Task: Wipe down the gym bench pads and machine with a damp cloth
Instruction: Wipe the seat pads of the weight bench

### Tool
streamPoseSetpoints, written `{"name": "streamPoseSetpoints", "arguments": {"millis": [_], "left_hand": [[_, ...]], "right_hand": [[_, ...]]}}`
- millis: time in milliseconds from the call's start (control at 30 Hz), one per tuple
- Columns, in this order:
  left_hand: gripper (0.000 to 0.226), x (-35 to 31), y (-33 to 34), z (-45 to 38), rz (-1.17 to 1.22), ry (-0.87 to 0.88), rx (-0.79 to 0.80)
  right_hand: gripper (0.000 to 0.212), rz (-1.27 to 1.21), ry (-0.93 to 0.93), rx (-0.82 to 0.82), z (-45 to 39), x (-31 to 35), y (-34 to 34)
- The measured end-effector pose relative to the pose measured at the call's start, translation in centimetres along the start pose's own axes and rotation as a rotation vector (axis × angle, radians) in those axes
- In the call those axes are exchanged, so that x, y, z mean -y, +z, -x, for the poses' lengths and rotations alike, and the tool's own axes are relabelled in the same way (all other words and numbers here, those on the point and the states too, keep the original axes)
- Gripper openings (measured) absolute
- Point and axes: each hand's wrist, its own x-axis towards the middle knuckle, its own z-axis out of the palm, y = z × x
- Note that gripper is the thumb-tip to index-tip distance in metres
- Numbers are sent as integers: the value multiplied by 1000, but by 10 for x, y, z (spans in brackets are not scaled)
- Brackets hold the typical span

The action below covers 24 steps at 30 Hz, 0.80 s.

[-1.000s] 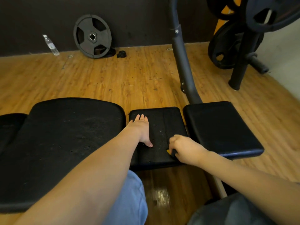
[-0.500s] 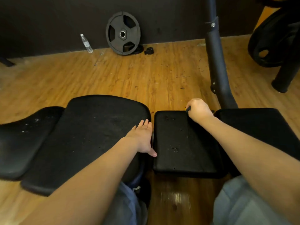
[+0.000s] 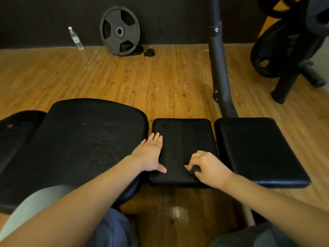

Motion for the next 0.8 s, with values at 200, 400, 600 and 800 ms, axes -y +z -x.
{"name": "streamPoseSetpoints", "arguments": {"millis": [200,400,600,800], "left_hand": [[119,-8,-1,9,-38,-43,-1],[115,-5,4,16,147,-60,80],[116,15,40,34,173,13,-32],[112,31,44,36,202,115,-55]], "right_hand": [[21,-23,-29,94,12,0,0],[16,14,44,-142,-39,-19,-11],[17,-121,187,-345,-85,-37,-37],[18,-205,289,-440,-104,-31,-20]]}}
